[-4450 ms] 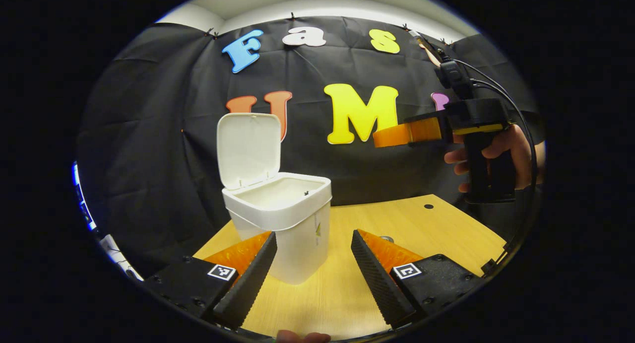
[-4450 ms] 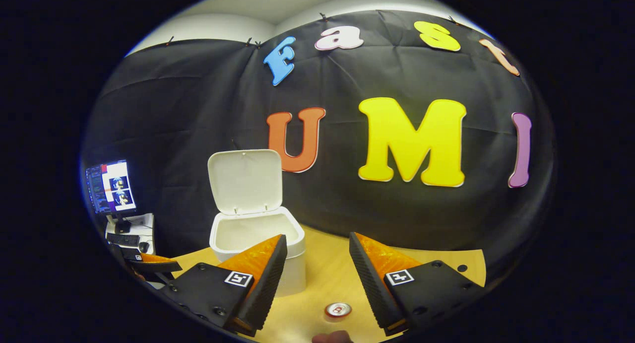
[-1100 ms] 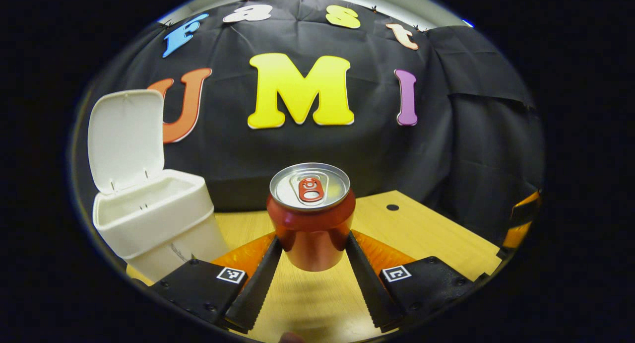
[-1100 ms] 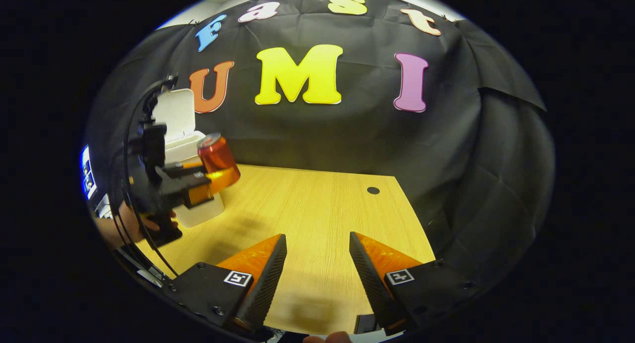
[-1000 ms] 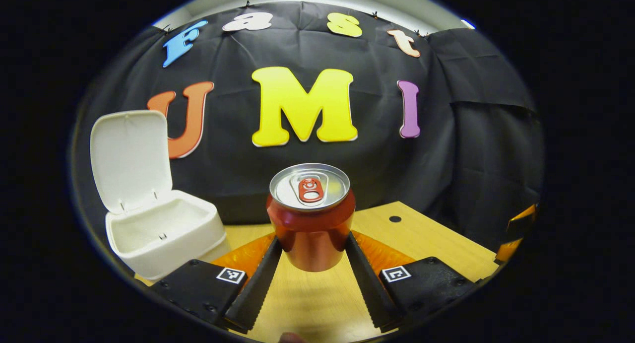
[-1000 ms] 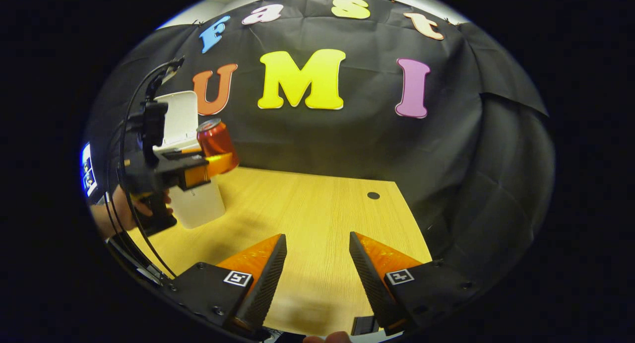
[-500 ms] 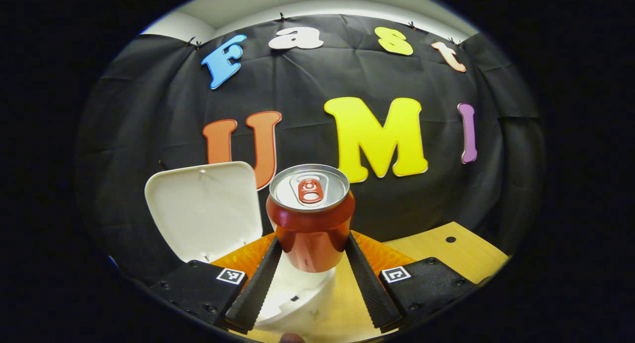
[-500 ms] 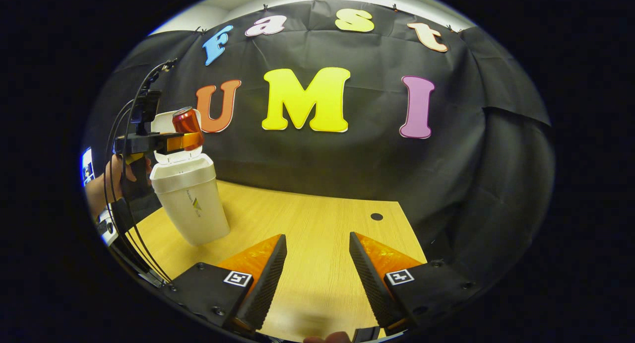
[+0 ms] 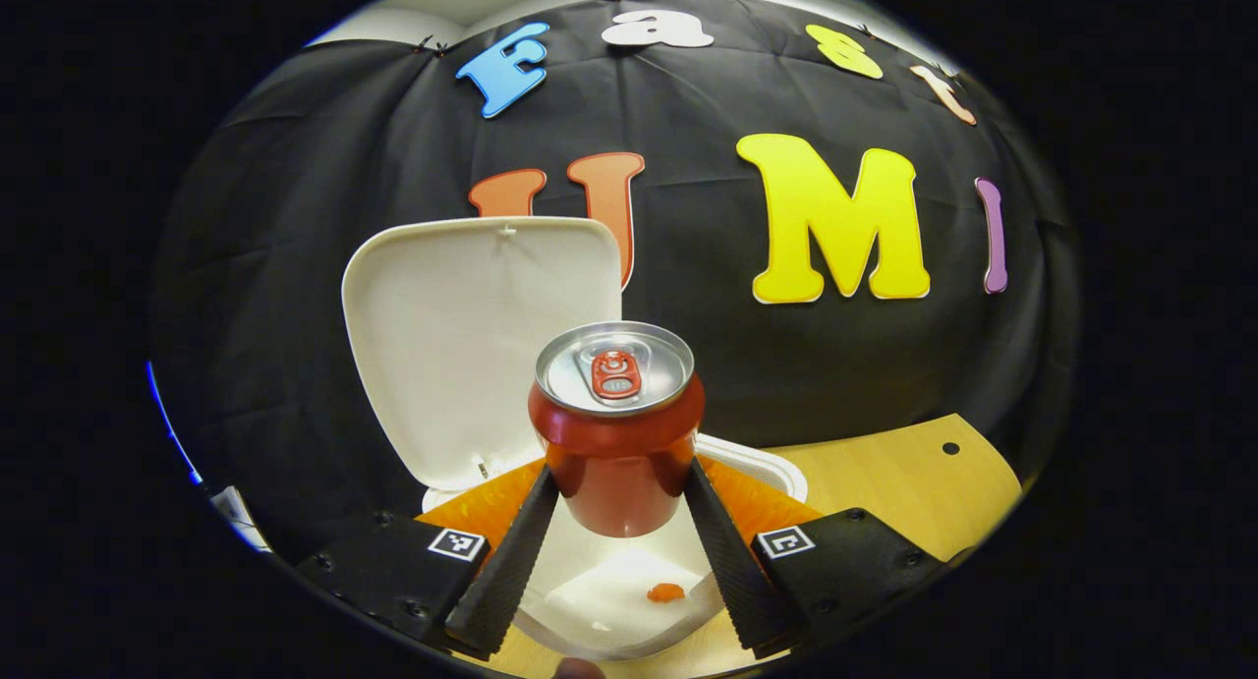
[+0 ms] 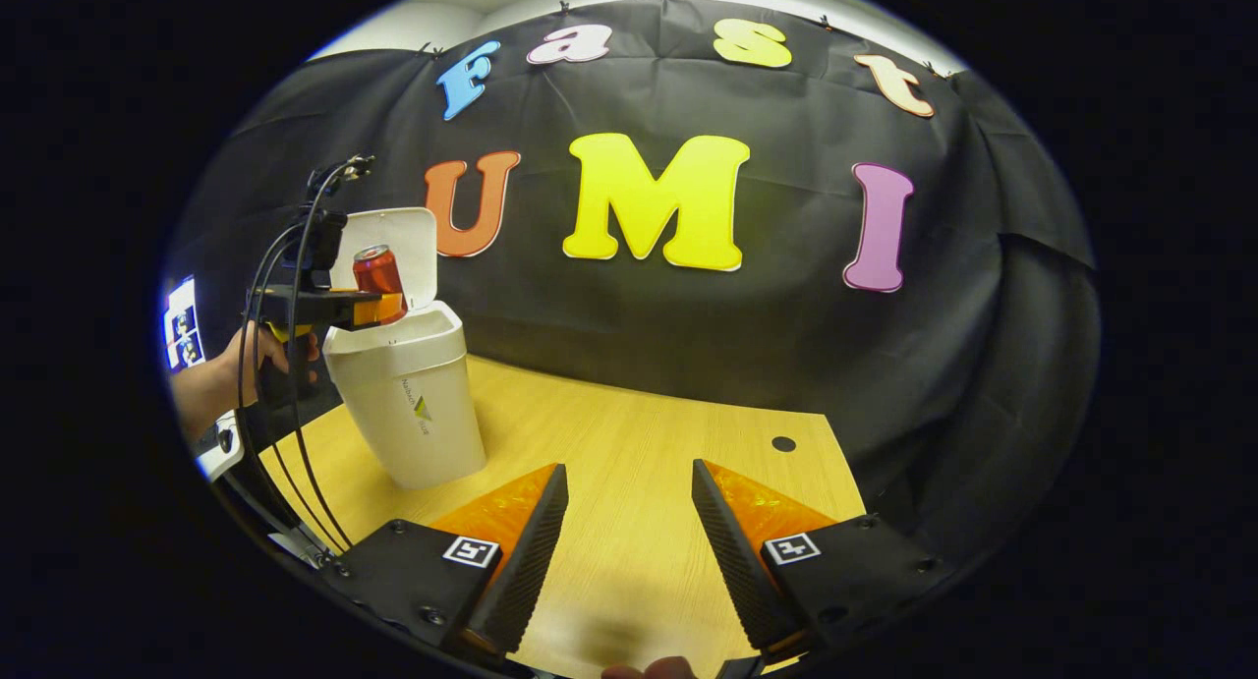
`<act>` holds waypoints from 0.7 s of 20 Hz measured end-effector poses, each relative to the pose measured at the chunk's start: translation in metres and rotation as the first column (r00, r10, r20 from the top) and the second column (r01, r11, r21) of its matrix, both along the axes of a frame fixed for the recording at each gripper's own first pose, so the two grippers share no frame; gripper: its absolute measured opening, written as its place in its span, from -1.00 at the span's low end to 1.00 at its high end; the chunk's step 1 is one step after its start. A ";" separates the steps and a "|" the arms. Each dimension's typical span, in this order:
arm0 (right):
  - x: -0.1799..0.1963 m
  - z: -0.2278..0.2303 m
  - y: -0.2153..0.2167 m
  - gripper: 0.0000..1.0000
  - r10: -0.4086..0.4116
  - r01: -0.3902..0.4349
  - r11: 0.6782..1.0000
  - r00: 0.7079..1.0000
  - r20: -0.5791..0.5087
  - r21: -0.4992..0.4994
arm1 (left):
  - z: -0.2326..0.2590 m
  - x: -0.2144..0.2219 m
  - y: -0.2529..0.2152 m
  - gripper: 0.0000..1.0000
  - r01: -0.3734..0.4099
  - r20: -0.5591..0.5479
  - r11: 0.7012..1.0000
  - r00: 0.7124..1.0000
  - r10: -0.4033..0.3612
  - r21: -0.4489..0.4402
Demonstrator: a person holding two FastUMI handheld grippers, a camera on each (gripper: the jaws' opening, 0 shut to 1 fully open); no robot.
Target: Press the lid of the desktop garbage bin to open it, pick up the crumpled paper on the desktop and throw it into the bin, then pick up the pop can on the desktop and drop it into the bin, and finally close the garbage bin lid.
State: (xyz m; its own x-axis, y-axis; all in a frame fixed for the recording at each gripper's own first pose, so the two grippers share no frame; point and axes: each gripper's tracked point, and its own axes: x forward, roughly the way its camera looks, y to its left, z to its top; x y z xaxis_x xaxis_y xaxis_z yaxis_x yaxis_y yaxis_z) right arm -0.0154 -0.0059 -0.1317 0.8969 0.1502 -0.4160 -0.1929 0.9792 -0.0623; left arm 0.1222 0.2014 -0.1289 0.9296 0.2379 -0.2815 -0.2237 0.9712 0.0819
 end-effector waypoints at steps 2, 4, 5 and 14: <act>0.000 -0.001 0.000 0.65 0.002 -0.002 1.000 1.000 -0.004 -0.005 | -0.007 -0.003 0.006 0.73 -0.023 -0.020 1.000 1.000 0.023 -0.007; 0.001 -0.002 0.001 0.65 0.003 -0.003 1.000 1.000 -0.005 -0.004 | -0.007 -0.003 0.002 0.89 -0.028 -0.021 1.000 0.999 0.027 -0.015; 0.001 -0.003 0.002 0.64 0.002 -0.002 1.000 1.000 -0.007 -0.002 | -0.006 -0.004 0.004 0.94 -0.036 -0.021 0.999 0.999 0.036 -0.011; 0.002 0.005 -0.005 0.65 0.009 -0.010 1.000 1.000 0.018 0.029 | 0.063 -0.024 -0.030 0.93 -0.172 0.109 0.983 0.978 0.178 -0.059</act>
